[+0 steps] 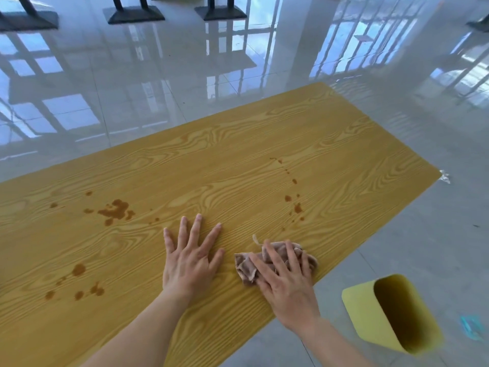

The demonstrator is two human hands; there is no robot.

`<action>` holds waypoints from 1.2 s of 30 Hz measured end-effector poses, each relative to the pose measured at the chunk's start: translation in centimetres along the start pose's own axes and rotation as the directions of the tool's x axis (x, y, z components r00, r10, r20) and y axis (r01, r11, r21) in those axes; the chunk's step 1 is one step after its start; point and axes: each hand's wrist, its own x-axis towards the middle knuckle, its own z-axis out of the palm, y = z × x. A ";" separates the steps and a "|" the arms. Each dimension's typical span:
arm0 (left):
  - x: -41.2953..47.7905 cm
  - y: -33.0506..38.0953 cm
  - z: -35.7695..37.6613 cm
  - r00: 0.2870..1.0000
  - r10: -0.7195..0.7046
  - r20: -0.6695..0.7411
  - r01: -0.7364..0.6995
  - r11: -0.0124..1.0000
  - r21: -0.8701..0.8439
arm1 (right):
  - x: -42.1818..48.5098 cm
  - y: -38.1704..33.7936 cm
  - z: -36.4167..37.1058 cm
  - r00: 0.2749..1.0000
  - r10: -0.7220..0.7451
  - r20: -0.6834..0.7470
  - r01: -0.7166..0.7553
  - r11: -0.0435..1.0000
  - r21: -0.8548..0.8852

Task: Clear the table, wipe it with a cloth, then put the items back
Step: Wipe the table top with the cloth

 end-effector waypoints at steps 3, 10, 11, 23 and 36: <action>0.0 0.1 -0.1 1.000 -0.008 0.003 0.008 1.000 -0.010 | 2.2 2.4 -0.3 0.994 0.105 -0.017 -0.105 0.994 -0.015; 0.0 0.1 -0.3 1.000 -0.008 0.015 0.009 1.000 -0.017 | 3.5 -0.8 -1.0 0.997 0.068 0.033 -0.070 0.996 0.047; 0.0 0.1 -0.3 1.000 -0.009 0.022 0.009 1.000 -0.014 | 2.3 -0.1 -0.9 0.999 -0.002 0.039 0.001 1.000 0.014; 6.3 4.4 -0.4 0.997 -0.069 0.045 0.069 0.997 -0.014 | 3.6 4.4 -1.2 0.998 0.010 0.058 -0.010 1.000 -0.015; 6.4 4.3 -0.2 0.995 -0.089 0.048 0.089 0.996 -0.001 | 4.0 8.5 -1.5 0.998 0.041 0.039 -0.040 0.999 -0.026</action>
